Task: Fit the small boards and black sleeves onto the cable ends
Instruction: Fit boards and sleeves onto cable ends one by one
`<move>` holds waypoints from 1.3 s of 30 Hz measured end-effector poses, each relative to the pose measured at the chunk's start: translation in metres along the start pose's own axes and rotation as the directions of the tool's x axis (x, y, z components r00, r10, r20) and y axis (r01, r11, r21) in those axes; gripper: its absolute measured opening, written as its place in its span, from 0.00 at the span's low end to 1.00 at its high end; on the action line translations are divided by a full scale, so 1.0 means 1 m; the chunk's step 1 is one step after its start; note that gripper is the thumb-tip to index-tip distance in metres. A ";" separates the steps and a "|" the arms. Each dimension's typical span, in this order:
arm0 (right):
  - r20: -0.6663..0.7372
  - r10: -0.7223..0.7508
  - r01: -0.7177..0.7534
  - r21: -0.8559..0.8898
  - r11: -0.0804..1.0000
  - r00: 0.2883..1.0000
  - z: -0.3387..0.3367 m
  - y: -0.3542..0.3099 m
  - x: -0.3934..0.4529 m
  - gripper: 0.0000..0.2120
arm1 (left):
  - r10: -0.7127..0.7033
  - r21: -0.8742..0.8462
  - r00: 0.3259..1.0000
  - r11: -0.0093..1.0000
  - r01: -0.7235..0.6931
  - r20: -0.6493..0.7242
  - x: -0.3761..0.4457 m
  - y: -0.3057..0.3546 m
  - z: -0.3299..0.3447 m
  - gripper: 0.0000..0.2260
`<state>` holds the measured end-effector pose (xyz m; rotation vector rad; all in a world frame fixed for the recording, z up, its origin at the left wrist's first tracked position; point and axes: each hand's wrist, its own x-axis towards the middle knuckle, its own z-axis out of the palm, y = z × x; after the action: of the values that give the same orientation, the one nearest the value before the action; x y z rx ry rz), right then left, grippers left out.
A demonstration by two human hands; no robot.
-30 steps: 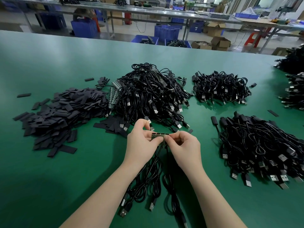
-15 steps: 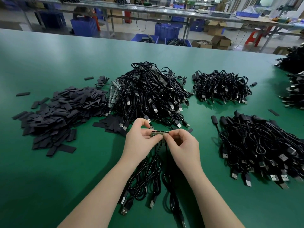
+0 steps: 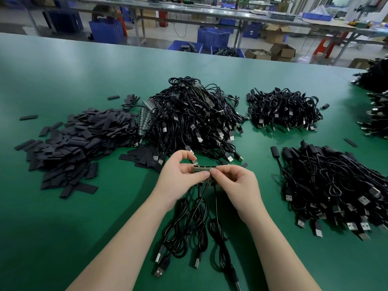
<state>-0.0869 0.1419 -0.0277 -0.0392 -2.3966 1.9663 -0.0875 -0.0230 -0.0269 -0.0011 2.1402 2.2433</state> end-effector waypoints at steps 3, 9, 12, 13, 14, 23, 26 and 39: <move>-0.002 -0.003 0.003 0.036 0.999 1.000 -0.002 -0.001 0.000 0.04 | 0.038 0.048 0.999 0.998 -0.038 -0.003 0.000 -0.001 0.003 0.16; 0.015 0.014 -0.015 0.105 0.994 1.000 0.000 -0.002 -0.001 0.04 | 0.026 -0.030 0.999 0.999 -0.027 -0.018 0.000 0.000 0.003 0.16; 0.010 0.000 -0.001 0.108 0.994 1.000 0.004 -0.002 -0.001 0.04 | -0.058 -0.151 0.998 0.987 0.052 -0.040 0.001 -0.001 0.007 0.15; 0.008 0.001 -0.002 0.123 0.992 1.000 0.004 -0.002 -0.001 0.04 | -0.108 -0.210 0.993 0.973 0.095 -0.049 0.002 -0.001 0.007 0.15; 0.008 0.012 -0.013 0.152 0.988 1.000 0.003 -0.002 -0.001 0.04 | -0.157 -0.275 0.986 0.952 0.136 -0.058 0.002 -0.001 0.007 0.15; 0.015 0.063 -0.065 0.274 0.960 0.998 -0.005 -0.003 0.001 0.04 | 0.232 0.475 0.969 0.864 -0.165 -0.085 -0.002 0.000 0.005 0.12; 0.019 0.005 -0.009 0.210 0.978 1.000 -0.004 -0.004 0.000 0.08 | 0.287 0.521 0.958 0.821 -0.232 -0.024 -0.005 0.001 0.011 0.08; -0.048 -0.110 0.110 -0.001 0.994 0.993 -0.001 -0.008 -0.002 0.06 | 0.272 0.461 0.958 0.865 -0.199 -0.096 -0.008 0.003 0.017 0.14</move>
<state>-0.0845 0.1416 -0.0200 0.0446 -2.3148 1.8976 -0.0793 -0.0066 -0.0233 0.1082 2.8397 1.8454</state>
